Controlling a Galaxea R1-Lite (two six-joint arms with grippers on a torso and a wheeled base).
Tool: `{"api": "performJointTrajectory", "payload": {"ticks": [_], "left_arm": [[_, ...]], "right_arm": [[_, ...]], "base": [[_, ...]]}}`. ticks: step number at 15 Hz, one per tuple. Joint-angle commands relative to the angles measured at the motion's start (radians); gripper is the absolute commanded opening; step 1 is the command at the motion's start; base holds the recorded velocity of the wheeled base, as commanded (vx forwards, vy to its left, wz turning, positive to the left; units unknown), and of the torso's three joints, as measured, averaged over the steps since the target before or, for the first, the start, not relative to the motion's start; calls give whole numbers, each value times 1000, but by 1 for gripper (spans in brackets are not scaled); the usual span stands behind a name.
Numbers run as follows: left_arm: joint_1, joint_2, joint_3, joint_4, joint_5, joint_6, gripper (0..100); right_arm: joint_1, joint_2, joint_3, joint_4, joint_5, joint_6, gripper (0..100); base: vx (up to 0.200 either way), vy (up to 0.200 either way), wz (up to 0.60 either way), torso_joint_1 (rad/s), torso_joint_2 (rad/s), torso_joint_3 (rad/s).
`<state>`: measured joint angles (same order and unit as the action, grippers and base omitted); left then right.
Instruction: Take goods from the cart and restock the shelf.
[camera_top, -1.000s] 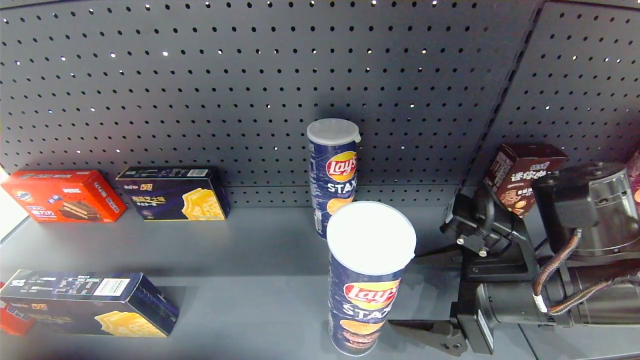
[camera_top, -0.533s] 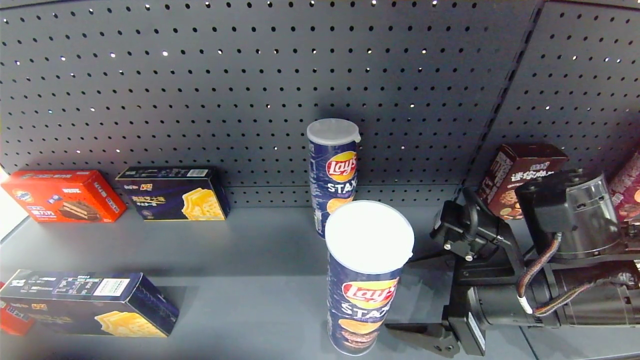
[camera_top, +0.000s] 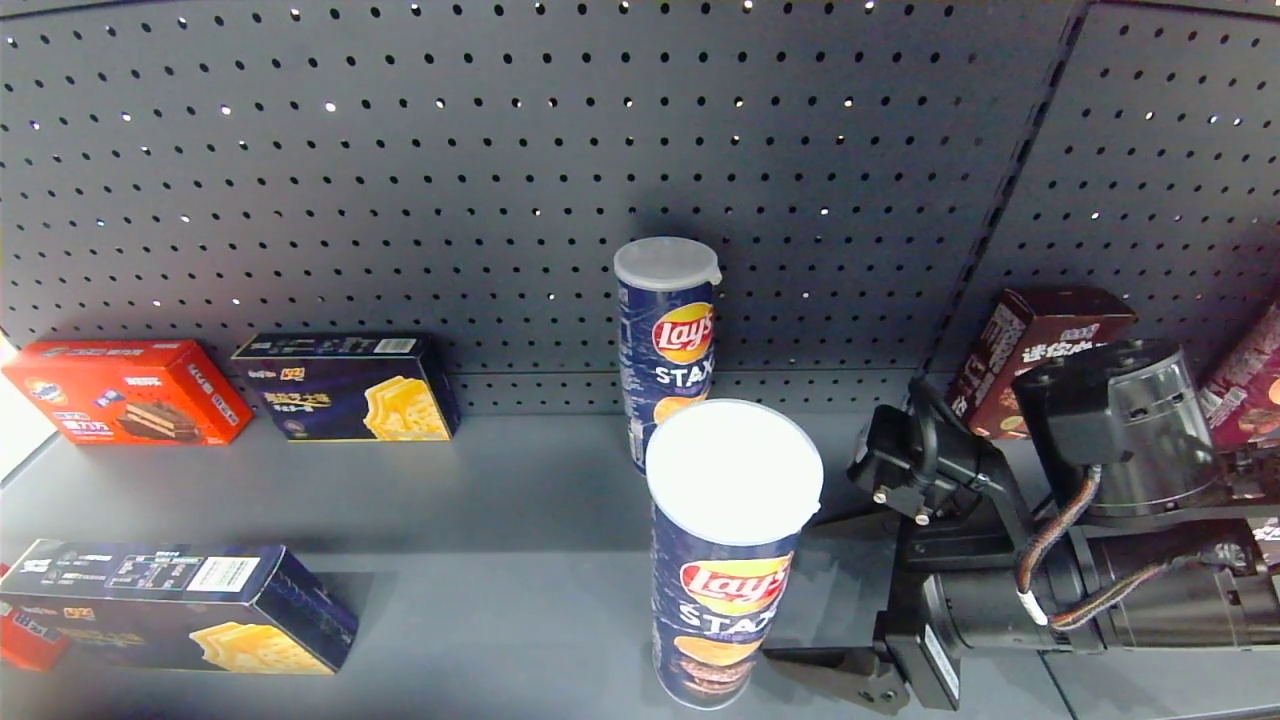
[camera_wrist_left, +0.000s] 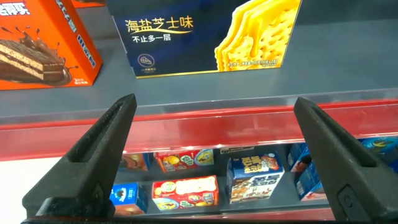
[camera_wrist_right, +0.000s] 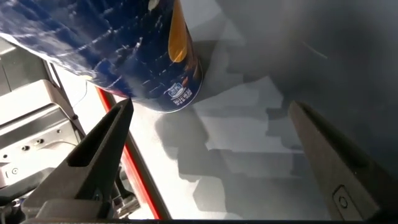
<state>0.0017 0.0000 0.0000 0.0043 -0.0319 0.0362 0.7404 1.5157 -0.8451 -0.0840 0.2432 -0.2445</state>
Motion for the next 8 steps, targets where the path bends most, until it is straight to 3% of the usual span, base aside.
{"api": "performJointTrajectory", "payload": {"ticks": [1,8], "left_arm": [[0,0,0,0,0,-2,100],[0,2,0,0,0,-4,100]], "right_arm": [[0,12,-2,0,-1,-1,100],[5,47,-26,0,1,-3,100]], "base": [[0,0,0,0,0,0],[0,0,0,0,0,0]]}}
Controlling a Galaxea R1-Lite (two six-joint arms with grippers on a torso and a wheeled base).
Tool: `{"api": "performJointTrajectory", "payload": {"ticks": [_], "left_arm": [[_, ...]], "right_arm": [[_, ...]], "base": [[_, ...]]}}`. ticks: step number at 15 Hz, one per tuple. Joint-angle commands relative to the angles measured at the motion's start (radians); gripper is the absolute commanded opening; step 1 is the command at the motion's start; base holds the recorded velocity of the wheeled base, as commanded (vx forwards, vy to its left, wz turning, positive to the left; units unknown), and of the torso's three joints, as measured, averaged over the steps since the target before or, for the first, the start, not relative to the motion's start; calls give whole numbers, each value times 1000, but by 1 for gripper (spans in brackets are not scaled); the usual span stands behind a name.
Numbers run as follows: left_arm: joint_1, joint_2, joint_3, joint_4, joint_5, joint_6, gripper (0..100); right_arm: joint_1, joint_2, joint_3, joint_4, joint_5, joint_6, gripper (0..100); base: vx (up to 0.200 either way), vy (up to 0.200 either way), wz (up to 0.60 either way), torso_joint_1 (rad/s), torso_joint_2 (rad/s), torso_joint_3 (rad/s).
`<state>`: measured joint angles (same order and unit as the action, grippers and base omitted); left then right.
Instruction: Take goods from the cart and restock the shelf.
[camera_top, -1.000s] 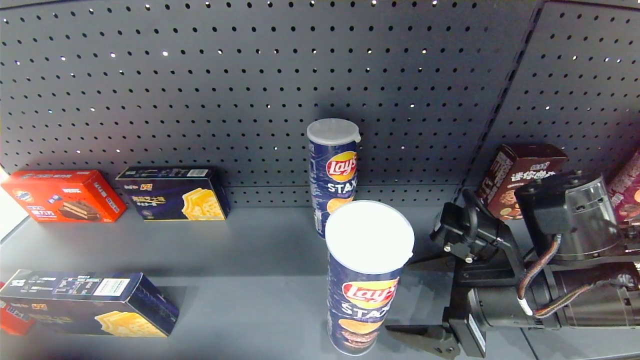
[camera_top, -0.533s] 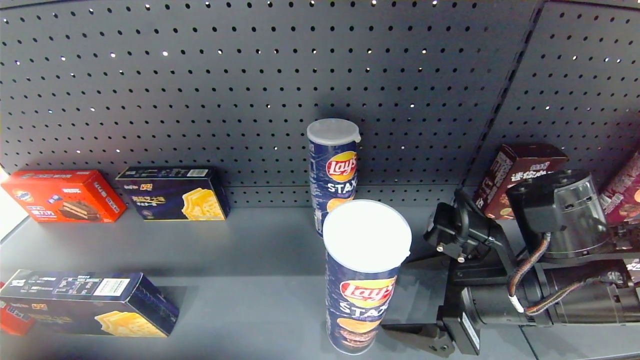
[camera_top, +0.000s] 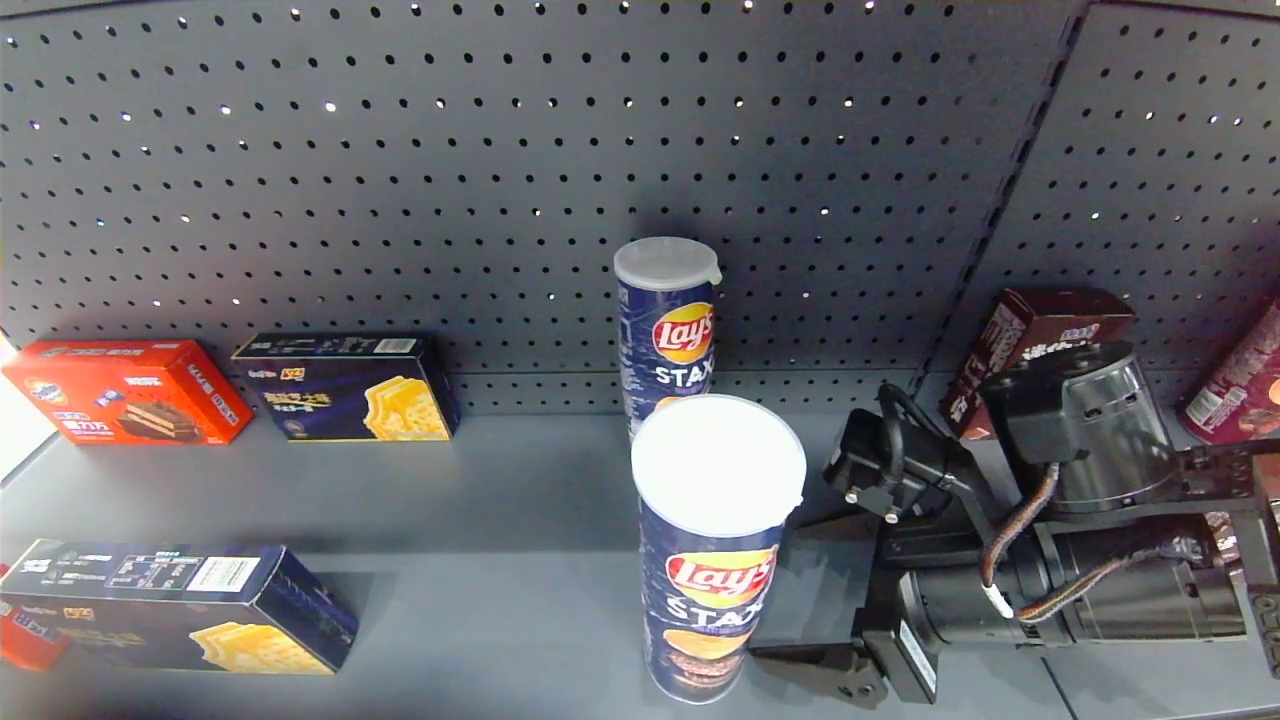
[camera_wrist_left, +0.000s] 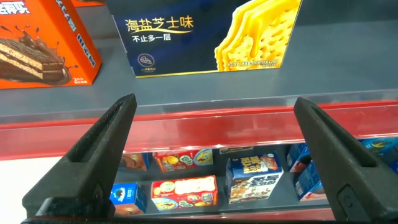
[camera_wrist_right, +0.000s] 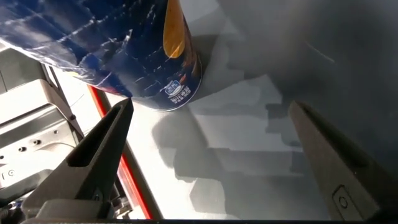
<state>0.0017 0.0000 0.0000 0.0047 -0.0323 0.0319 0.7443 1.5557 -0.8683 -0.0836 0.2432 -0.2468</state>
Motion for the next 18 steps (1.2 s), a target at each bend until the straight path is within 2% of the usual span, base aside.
{"api": "performJointTrajectory", "payload": {"ticks": [1,18], "left_arm": [[0,0,0,0,0,-1,100],[0,2,0,0,2,-4,100]], "right_arm": [[6,12,-6,-1,1,0,100],[0,47,-49,-8,1,0,100]], "base": [[0,0,0,0,0,0],[0,0,0,0,0,0]]}}
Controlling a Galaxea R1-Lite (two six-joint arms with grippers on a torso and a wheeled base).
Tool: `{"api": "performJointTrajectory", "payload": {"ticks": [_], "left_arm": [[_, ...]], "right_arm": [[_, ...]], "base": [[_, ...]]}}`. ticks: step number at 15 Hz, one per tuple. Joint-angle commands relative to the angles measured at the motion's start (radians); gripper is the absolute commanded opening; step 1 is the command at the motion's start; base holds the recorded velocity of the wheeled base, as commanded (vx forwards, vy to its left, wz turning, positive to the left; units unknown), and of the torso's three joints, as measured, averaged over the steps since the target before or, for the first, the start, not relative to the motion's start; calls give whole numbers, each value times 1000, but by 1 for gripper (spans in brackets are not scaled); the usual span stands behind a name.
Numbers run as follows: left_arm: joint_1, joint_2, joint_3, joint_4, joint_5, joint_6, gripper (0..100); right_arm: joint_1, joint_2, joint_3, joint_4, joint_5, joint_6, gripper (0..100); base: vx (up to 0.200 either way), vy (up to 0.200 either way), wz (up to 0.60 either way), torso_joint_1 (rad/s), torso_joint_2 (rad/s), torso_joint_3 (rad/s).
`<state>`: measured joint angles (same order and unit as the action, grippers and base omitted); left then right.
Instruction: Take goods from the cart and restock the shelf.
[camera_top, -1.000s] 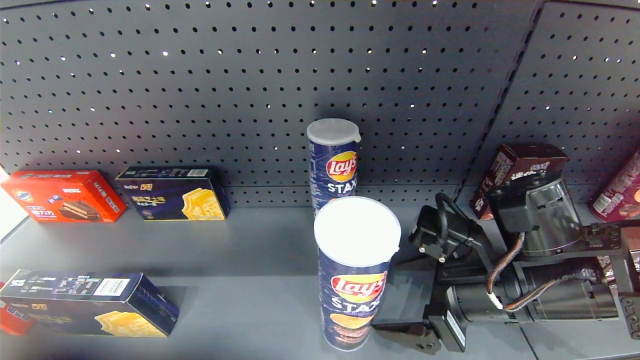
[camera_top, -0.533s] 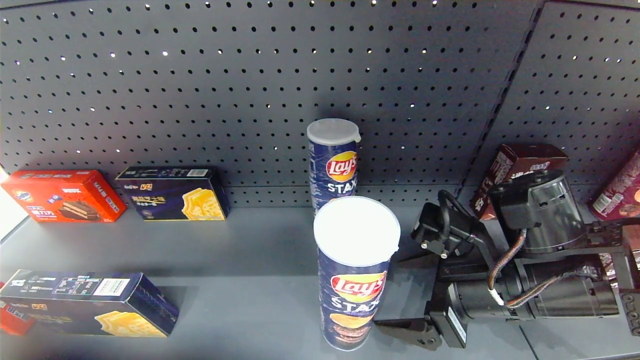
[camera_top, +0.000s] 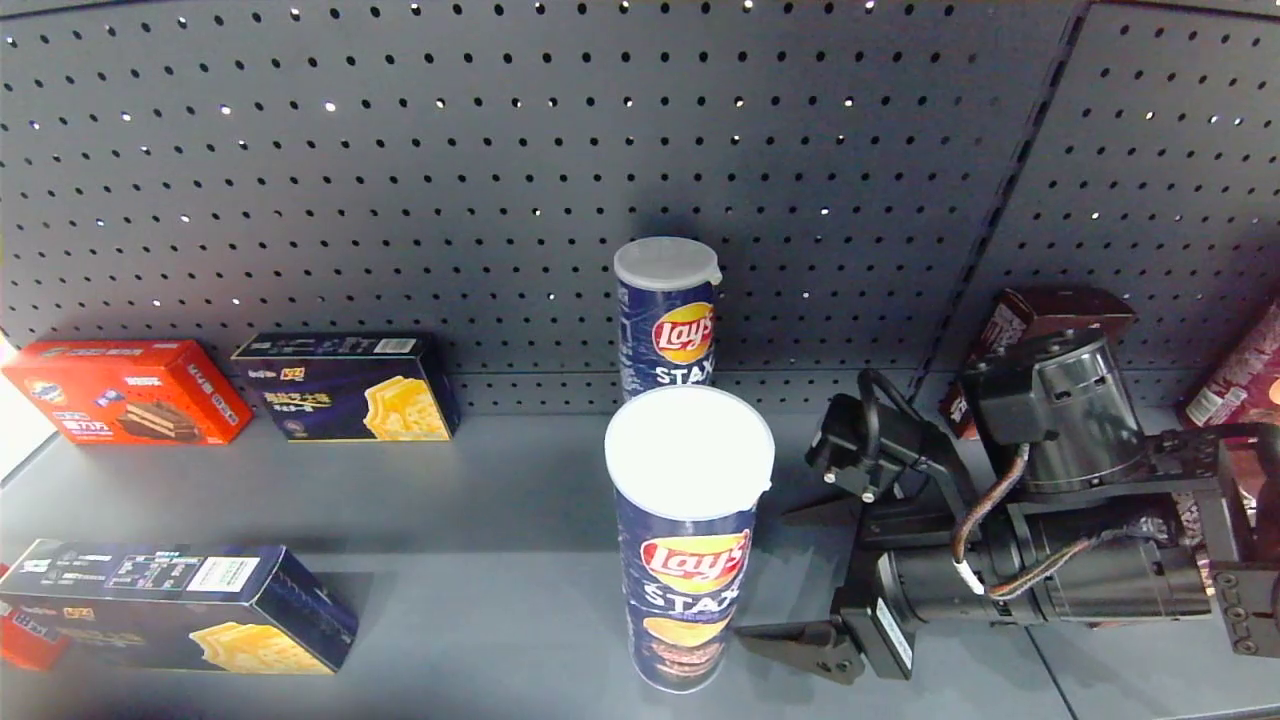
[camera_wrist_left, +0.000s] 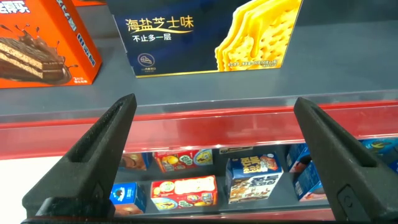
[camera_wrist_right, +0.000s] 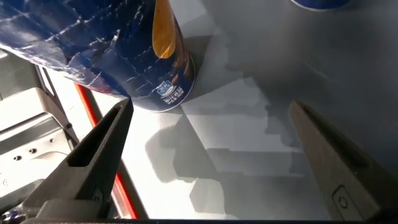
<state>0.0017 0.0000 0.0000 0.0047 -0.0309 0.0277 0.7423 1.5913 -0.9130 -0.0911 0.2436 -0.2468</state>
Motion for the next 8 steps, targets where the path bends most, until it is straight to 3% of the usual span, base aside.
{"api": "performJointTrajectory", "payload": {"ticks": [1,8], "left_arm": [[0,2,0,0,0,0,100],[0,0,0,0,0,0,100]], "right_arm": [[2,19,-4,-3,0,0,100],[11,7,5,-9,0,1,100]], "base": [[0,0,0,0,0,0],[0,0,0,0,0,0]]}}
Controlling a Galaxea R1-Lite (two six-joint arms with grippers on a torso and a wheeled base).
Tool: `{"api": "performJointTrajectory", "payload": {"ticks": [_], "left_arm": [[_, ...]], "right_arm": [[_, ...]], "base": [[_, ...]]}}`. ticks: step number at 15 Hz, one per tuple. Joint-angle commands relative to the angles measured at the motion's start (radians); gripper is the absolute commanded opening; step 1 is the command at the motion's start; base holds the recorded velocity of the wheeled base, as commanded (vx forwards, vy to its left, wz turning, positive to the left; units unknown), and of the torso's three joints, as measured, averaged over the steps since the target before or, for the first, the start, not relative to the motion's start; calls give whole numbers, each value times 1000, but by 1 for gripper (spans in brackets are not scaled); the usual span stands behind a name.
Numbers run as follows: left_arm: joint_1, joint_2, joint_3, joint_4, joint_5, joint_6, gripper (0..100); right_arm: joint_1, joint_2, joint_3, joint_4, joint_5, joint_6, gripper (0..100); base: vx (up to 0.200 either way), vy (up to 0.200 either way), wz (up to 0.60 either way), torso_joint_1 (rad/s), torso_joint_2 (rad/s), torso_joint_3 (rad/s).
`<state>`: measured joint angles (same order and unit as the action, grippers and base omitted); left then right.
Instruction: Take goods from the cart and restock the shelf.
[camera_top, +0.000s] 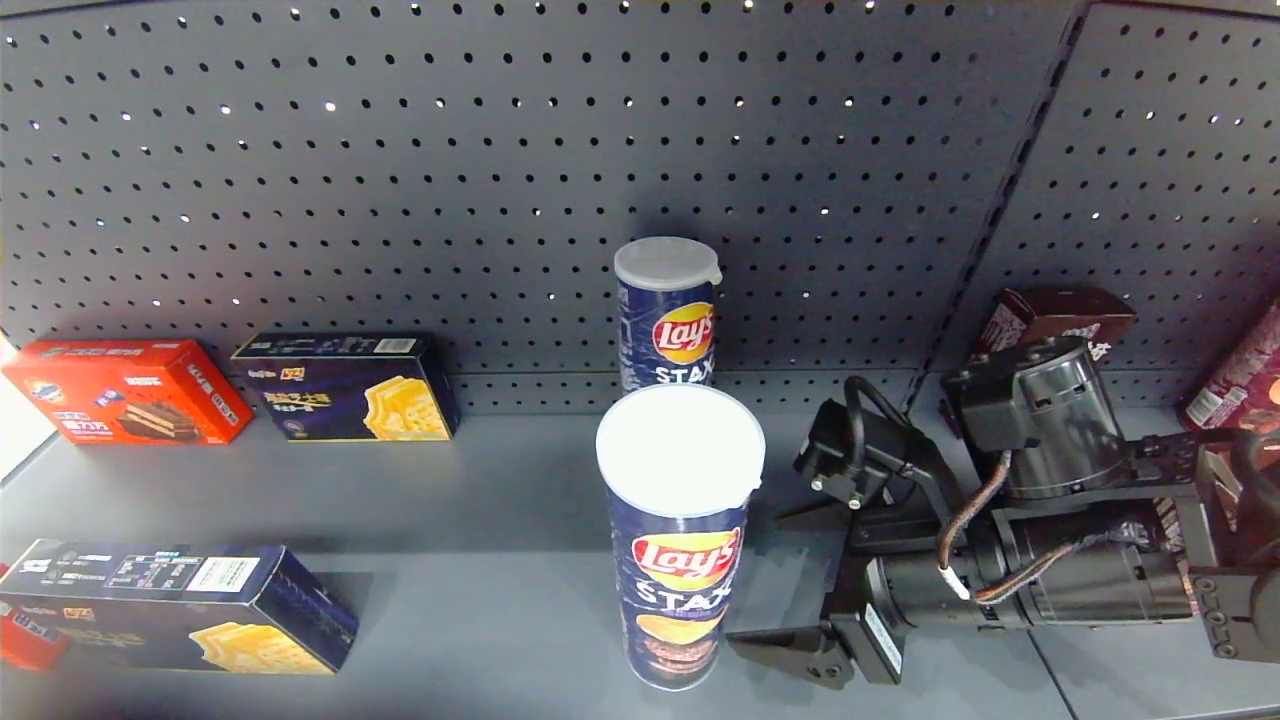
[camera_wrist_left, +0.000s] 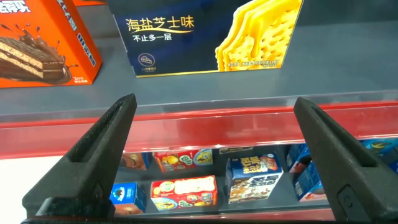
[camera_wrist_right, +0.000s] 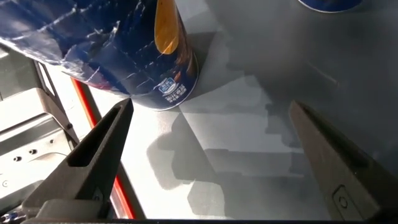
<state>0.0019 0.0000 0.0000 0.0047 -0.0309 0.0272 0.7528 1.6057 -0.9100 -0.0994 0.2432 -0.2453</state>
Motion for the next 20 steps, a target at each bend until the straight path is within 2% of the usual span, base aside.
{"api": "performJointTrajectory", "payload": {"ticks": [1,5,9,10,12,14,15,16,17,18,20], "left_arm": [[1,2,0,0,0,0,100],[0,0,0,0,0,0,100],[1,2,0,0,0,0,100],[0,2,0,0,-1,2,100],[1,2,0,0,-1,2,100],[0,2,0,0,-1,2,100],[1,2,0,0,-1,2,100],[1,2,0,0,-1,2,100],[1,2,0,0,-1,2,100],[0,2,0,0,-1,2,100],[1,2,0,0,-1,2,100]], "right_arm": [[-1,-12,5,0,1,0,100],[-23,-81,11,-6,-7,3,100],[-102,-194,-33,-69,-30,12,100],[-153,-260,-44,-92,-45,14,100],[-351,-446,-21,-117,-47,44,100],[-558,-619,79,-111,-45,46,100],[-629,-699,138,-111,-45,46,100],[-714,-840,250,-109,-44,58,100],[-725,-869,273,-108,-44,61,100],[-750,-1024,441,-92,-53,64,100],[-788,-1164,597,-72,-114,64,100]], "base": [[0,0,0,0,0,0],[0,0,0,0,0,0],[0,0,0,0,0,0],[0,0,0,0,0,0],[0,0,0,0,0,0],[0,0,0,0,0,0],[0,0,0,0,0,0],[0,0,0,0,0,0],[0,0,0,0,0,0],[0,0,0,0,0,0],[0,0,0,0,0,0]]}}
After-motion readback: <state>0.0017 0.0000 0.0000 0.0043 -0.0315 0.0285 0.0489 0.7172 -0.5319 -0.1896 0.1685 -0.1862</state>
